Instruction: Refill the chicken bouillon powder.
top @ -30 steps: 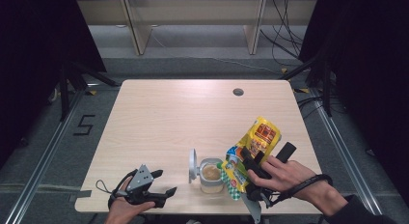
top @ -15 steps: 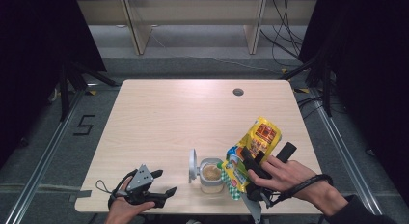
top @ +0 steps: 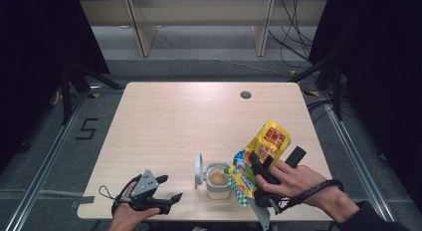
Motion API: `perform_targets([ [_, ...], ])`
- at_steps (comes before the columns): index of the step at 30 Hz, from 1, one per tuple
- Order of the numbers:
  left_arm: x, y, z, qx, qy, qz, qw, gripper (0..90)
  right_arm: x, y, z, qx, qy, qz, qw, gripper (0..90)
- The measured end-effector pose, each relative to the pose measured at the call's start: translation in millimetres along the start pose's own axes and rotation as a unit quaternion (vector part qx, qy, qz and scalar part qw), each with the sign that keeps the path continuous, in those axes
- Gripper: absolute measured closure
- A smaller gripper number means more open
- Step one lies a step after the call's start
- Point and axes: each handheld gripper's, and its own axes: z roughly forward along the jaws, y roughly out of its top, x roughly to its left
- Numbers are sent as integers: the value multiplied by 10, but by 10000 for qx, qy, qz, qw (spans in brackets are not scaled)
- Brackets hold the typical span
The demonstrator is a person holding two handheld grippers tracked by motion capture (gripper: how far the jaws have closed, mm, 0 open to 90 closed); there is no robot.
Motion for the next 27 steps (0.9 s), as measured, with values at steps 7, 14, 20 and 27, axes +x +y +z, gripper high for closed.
perform_targets([
  [7, 2, 0, 0, 7, -16, 0, 10000, 219, -3, -2, -2, -2, 6, -20, 10000, 693],
  [14, 1, 0, -1, 11, -17, 4, 10000, 219, -14, -2, -6, 1, -15, -37, 10000, 694],
  [20, 1, 1, -3, 9, -12, 6, 10000, 219, -22, -2, -5, 4, 5, -53, 10000, 695],
  [27, 1, 1, -3, 12, -15, 4, 10000, 219, -31, -8, -9, 22, -16, -95, 10000, 697],
])
